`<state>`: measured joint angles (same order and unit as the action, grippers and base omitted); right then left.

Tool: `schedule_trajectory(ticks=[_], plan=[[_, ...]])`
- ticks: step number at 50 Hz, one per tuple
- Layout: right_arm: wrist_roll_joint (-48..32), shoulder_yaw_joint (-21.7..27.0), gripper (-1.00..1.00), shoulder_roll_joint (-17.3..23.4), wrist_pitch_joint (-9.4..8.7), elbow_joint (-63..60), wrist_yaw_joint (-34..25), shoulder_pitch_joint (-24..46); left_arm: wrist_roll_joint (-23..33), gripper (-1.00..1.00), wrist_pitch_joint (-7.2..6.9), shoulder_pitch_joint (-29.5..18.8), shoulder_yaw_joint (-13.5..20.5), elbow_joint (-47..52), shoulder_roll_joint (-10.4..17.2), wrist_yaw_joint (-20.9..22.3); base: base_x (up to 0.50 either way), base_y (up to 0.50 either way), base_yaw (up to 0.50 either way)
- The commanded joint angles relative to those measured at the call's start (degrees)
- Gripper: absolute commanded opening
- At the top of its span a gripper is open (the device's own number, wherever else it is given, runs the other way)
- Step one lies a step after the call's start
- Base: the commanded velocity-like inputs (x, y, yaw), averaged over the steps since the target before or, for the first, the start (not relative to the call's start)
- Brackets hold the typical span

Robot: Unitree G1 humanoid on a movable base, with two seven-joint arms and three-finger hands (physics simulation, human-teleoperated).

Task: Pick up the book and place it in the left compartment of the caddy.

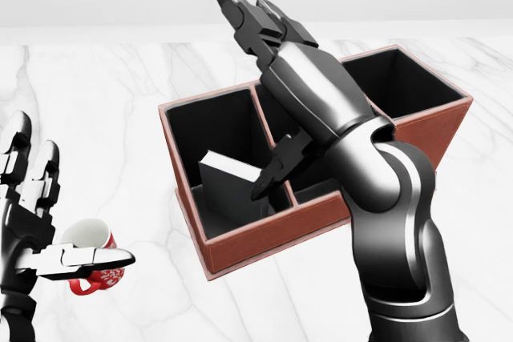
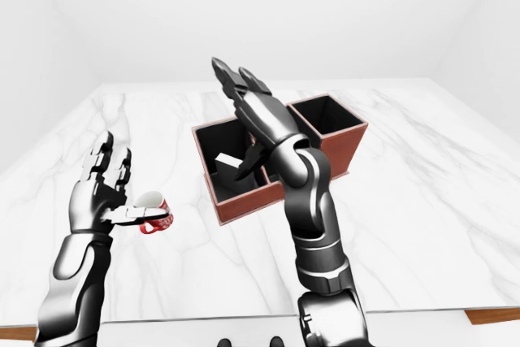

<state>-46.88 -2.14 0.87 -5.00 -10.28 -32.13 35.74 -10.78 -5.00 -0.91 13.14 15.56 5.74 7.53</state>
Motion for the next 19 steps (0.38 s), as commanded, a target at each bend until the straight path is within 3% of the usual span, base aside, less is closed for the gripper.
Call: schedule_trajectory(ticks=[1,7,19], plan=[[11.2,1.0,1.0,1.1,0.0,-9.5,12.9,-7.5,-0.3,1.0,0.0,2.8,1.3,8.6,-0.5,1.4,0.0,0.0,0.0],[14.1,0.6,1.0,0.4,0.0,-15.2,18.3,-14.4,-0.7,1.0,0.0,3.3,3.2,11.4,-0.8,2.2,0.0,0.0,0.0],[18.7,-0.2,1.0,-0.9,0.0,-25.1,23.7,-25.7,-1.1,1.0,0.0,3.6,3.8,12.5,-1.0,2.5,0.0,0.0,0.0]])
